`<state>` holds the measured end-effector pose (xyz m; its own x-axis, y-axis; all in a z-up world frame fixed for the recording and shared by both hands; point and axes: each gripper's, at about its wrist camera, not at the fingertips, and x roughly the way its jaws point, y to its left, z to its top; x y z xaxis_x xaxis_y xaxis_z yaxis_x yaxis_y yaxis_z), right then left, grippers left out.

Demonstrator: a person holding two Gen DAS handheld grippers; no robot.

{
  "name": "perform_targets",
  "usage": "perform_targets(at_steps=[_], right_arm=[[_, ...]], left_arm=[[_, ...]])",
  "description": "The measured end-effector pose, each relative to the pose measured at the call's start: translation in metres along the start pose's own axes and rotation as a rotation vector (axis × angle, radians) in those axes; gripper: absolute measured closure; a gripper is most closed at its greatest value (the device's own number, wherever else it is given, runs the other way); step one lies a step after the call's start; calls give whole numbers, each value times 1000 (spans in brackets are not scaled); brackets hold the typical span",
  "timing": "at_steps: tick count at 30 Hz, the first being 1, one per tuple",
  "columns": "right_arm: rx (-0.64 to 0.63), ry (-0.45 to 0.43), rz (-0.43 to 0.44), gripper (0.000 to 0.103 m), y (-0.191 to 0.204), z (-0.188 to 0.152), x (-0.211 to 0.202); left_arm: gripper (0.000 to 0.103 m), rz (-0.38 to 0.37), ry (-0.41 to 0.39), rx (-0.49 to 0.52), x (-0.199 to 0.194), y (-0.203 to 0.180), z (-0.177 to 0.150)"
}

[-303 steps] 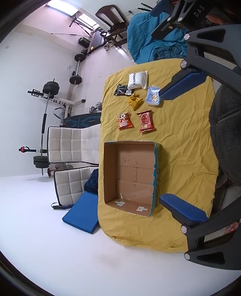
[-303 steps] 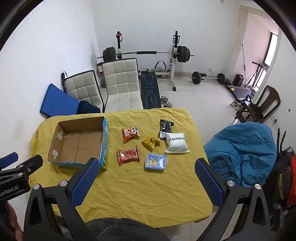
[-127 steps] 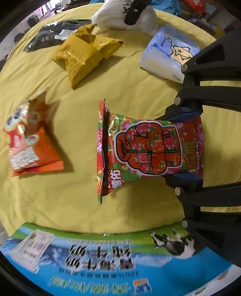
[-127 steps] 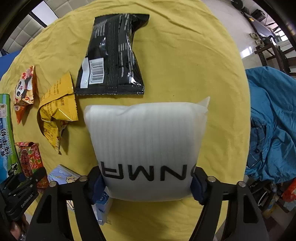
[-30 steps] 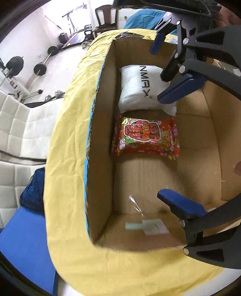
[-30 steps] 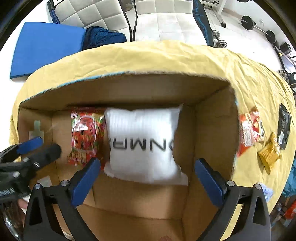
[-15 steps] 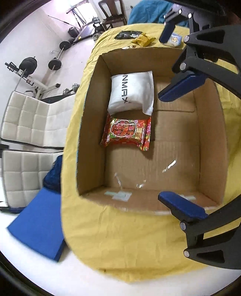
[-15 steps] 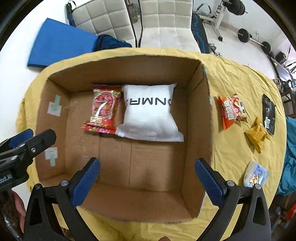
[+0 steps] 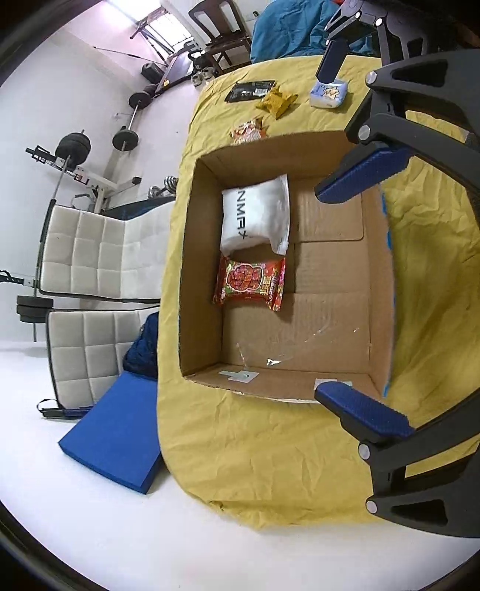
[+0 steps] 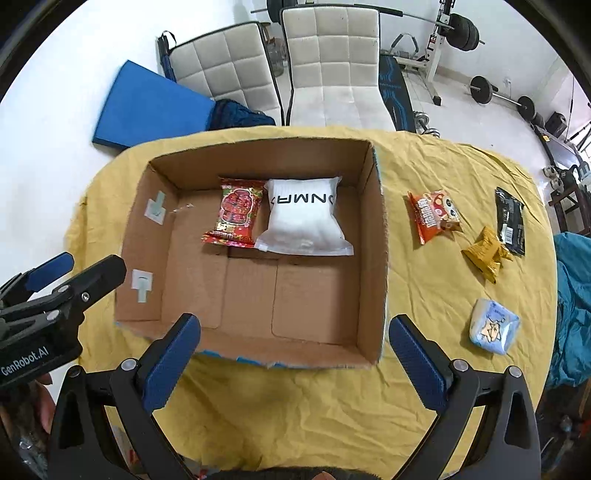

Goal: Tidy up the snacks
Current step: 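Grasp the panda-print packet with left tool while right tool grasps black packet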

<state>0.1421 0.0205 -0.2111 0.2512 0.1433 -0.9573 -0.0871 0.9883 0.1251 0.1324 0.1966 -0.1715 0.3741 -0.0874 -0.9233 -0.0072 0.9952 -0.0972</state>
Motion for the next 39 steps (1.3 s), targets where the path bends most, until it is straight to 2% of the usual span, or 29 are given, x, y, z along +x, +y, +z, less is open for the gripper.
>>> perform_targets(at_steps=[7,13,17,22,25,29,34,39], right_arm=[[12,-34,29,0,-8,-12,-25],[62,-42,68,0,-43,-15,-43],[135,-45,62,0,-97,-15,-54],[256,-37,-14,0,-195,-13,-56],[300,-13,-65,0,-258,-7,-48],[323,31,-77,0,-337,9,-26],[298,92,-54,0,-406,34,15],[258,186,-39,0,-455,60,72]], left_arm=[[4,-12,-31,-5,-25,-16,-6],[4,-59,-43,6,-34,-52,1],[4,-100,-38,61,-30,-103,16],[4,-124,-11,160,-11,-170,37],[4,-126,28,250,17,-217,57],[4,-100,107,392,76,-275,85],[4,-6,238,583,167,-332,108],[4,48,370,746,247,-354,105]])
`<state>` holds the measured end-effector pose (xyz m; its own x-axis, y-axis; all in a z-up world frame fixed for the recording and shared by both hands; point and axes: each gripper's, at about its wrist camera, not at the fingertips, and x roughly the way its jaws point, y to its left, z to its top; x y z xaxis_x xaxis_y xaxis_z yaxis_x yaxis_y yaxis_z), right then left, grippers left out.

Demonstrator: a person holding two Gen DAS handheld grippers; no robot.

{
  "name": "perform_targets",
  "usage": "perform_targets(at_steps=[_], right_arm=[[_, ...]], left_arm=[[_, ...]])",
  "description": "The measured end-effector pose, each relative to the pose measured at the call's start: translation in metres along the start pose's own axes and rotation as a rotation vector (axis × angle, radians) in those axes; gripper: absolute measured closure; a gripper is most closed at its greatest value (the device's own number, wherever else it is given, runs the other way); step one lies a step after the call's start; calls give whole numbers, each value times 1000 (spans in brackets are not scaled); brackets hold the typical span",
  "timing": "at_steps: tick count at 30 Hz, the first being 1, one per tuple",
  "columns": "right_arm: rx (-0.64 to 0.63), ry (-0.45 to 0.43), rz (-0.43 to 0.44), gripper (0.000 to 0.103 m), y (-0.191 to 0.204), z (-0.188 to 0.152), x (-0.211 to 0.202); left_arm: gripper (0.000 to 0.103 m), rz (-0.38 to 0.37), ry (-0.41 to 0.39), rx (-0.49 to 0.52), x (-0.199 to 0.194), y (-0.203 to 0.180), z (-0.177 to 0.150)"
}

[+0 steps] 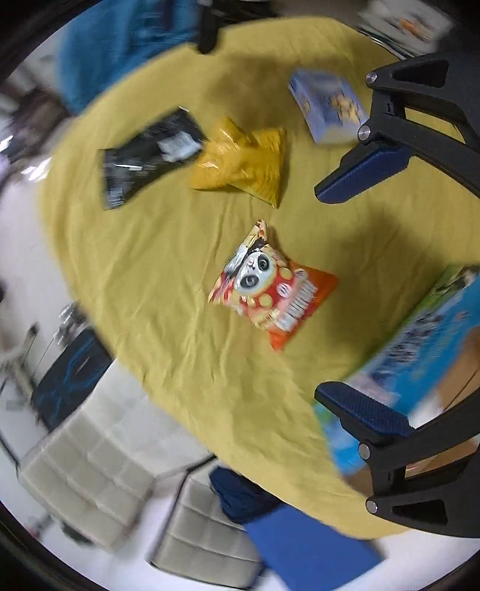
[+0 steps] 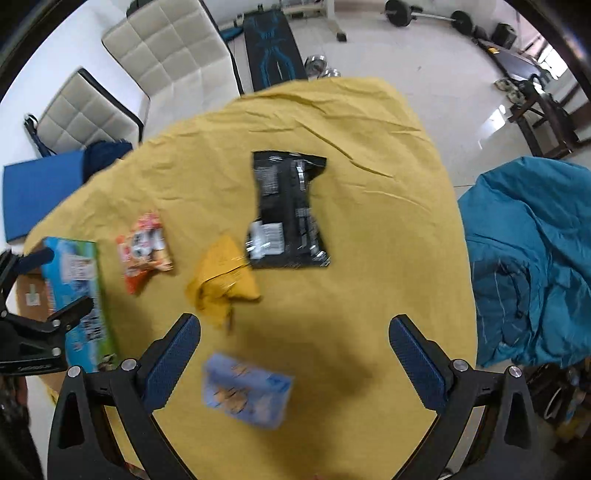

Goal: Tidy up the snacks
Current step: 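Grasp the panda-print packet with left tool while right tool grasps black packet, then carry the panda and black packets into the box with both tools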

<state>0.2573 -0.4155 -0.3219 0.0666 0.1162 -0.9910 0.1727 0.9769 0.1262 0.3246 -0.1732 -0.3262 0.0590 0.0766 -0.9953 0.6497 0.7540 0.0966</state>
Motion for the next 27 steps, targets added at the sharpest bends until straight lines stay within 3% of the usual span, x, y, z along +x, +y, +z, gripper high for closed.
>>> perform_targets(at_steps=[4,6,9,12,17,18,22,25,27], right_arm=[[-51,65,-7,0,-2,27,41],[-66,91,6,0,-4,37,59],[-65,123,29,0,-4,52,79],[-39,129,60,0,-3,66,91],[85,135,100,0,-7,92,113],[106,140,107,0,-7,95,118],[122,149,51,16,-3,98,130],[86,117,-6,41,2,96,126],[66,112,-19,45,1,92,123]], left_arm=[[4,43,105,91,52,-6,20],[7,9,142,103,72,-6,24],[38,-41,176,51,90,-1,28],[46,-142,159,-132,91,14,27],[47,-336,164,-595,93,41,5],[47,-343,158,-624,93,41,2],[46,-333,148,-674,97,33,-2],[44,-318,146,-685,103,27,-3],[44,-297,139,-680,105,16,2]])
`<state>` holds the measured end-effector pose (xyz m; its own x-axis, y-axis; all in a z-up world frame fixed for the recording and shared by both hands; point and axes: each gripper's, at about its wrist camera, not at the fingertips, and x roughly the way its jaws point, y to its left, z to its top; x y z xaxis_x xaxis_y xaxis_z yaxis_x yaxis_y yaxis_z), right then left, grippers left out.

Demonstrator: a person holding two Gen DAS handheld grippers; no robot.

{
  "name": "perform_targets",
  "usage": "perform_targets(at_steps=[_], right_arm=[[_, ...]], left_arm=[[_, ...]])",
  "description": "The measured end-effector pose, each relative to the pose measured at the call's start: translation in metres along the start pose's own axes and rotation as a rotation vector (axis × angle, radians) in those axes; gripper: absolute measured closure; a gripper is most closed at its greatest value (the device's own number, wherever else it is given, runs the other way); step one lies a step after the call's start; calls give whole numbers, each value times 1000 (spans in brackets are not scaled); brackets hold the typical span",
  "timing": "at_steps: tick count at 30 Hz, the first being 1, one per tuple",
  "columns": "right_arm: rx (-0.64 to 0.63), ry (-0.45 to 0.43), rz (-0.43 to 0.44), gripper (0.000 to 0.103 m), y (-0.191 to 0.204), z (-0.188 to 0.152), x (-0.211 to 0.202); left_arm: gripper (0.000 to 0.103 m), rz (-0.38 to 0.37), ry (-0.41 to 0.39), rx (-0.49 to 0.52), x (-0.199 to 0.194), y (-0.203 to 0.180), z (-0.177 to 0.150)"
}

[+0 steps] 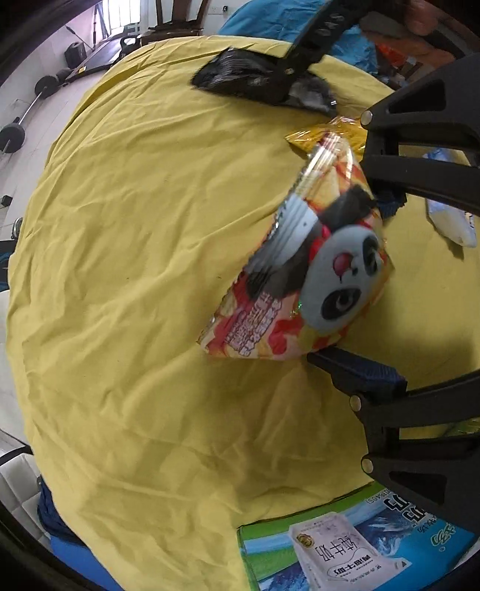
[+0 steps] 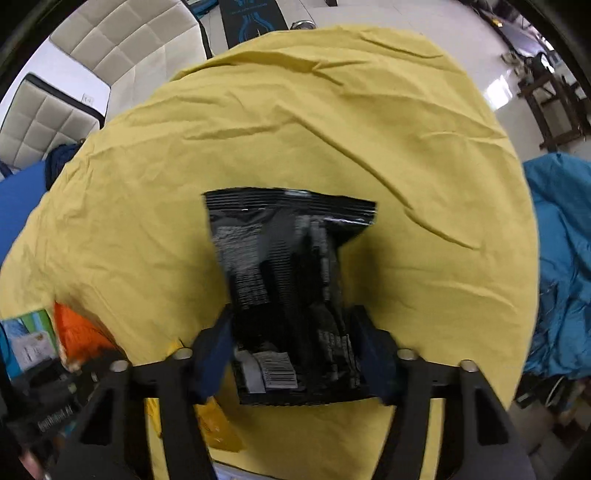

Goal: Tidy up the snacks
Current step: 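Carry the panda and black packets into the box with both tools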

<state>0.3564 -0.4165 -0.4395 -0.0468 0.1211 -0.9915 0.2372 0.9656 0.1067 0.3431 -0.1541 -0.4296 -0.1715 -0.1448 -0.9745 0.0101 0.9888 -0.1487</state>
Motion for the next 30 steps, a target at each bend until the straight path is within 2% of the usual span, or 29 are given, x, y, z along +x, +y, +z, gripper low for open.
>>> perform_targets(at_steps=[2,4,7,10,11,13,16,19,25,30], right_arm=[[3,17,2,46,-6,-5,-1],[-1,29,-7,46,-13,-12,-3],[6,49,-2,44,-20,-24,-1],[26,68,14,44,-25,-32,9],[24,55,9,44,-25,-33,10],[20,45,-4,44,-22,-33,11],[6,16,-24,47,-14,-40,10],[8,-3,-25,51,-5,-46,6],[-13,-59,-26,51,-6,-67,-25],[-26,-117,22,52,6,-88,-61]], left_arm=[[40,21,-13,28,2,-6,-2],[30,21,-13,54,1,-13,-4],[30,44,-19,79,4,-28,-5],[30,32,-38,60,0,-27,-9],[31,26,-41,58,0,-26,-11],[47,43,-49,70,-4,-27,-16],[51,42,-66,77,-13,-27,-24],[52,48,-97,60,-22,-26,-34],[52,38,-181,49,-56,-29,-62],[52,33,-266,62,-96,-32,-103]])
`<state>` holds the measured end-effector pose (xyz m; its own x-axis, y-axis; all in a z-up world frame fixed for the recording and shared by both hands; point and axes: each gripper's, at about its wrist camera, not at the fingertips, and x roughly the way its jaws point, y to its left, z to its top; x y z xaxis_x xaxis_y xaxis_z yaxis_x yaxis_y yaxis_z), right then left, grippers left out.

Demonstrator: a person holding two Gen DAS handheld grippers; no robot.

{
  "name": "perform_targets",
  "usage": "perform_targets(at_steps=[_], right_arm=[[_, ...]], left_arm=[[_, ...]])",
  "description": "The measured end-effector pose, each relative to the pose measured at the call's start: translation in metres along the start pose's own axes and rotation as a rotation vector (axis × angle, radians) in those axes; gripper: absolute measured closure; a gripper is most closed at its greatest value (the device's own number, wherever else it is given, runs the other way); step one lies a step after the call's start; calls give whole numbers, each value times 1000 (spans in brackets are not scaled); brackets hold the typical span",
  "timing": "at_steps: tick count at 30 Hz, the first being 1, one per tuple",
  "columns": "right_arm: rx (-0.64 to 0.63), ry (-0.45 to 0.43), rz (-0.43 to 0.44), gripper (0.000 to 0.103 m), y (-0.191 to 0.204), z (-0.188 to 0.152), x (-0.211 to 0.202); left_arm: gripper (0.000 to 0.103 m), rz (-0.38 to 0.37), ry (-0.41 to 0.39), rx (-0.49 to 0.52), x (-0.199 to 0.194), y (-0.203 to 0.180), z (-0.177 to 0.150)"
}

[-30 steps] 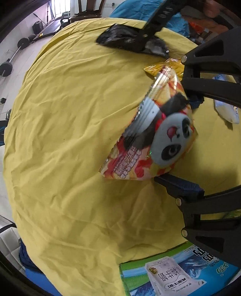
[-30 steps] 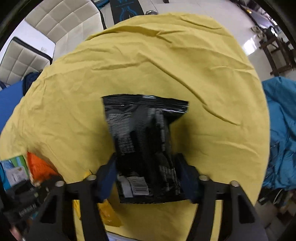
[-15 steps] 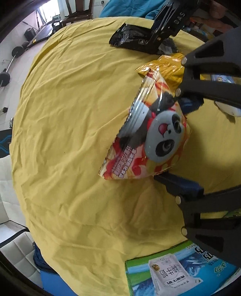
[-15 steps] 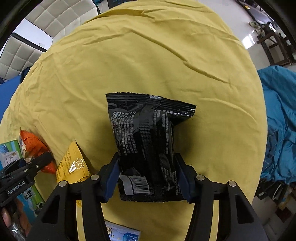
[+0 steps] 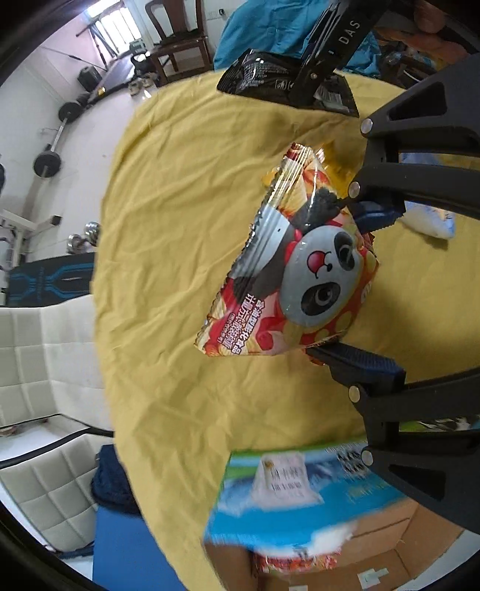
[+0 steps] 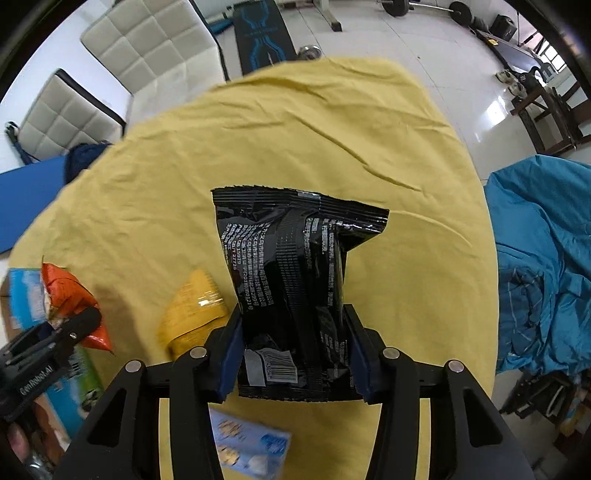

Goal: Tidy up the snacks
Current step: 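Carry the panda and black packets into the box with both tools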

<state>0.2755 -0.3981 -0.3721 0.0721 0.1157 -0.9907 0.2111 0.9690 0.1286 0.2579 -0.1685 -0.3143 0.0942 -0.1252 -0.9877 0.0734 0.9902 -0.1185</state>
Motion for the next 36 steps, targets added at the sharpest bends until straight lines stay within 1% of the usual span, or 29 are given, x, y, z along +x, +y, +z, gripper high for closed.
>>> perform_targets(at_steps=[4,8,9,10,11,12,13,17,18,21,23,26,29,32,36], right_arm=[[-18,-45,50,52,10,-13,-35],[-51,-75,109,52,28,-34,-74],[-57,-83,123,52,37,-40,-85],[-64,-89,138,52,46,-46,-93],[-71,-92,151,52,59,-48,-98],[-79,-95,167,52,69,-54,-104],[-86,-96,182,52,78,-59,-110],[-124,-97,228,52,124,-84,-125],[-133,-95,234,52,137,-89,-124],[-162,-79,265,52,176,-103,-127],[-185,-73,269,52,202,-114,-126],[-223,-52,274,52,245,-126,-117],[-249,-28,274,52,287,-137,-105],[-275,-2,259,52,328,-145,-86],[-298,39,228,52,359,-149,-53]], left_arm=[[52,-28,-61,-2,-43,9,-23],[52,-67,-96,-18,-71,33,-36],[52,-81,-102,-26,-80,41,-42],[52,-89,-104,-29,-82,53,-34],[52,-100,-113,-39,-92,65,-40],[52,-104,-118,-45,-99,73,-46],[52,-105,-120,-47,-95,80,-40],[52,-112,-132,-81,-115,123,-55],[52,-112,-134,-88,-119,131,-58],[52,-95,-143,-121,-135,173,-69],[52,-82,-148,-144,-140,196,-72],[52,-70,-137,-177,-144,236,-78],[52,-47,-118,-193,-142,265,-81],[52,-41,-73,-211,-131,294,-86],[52,-52,-7,-226,-108,319,-88]])
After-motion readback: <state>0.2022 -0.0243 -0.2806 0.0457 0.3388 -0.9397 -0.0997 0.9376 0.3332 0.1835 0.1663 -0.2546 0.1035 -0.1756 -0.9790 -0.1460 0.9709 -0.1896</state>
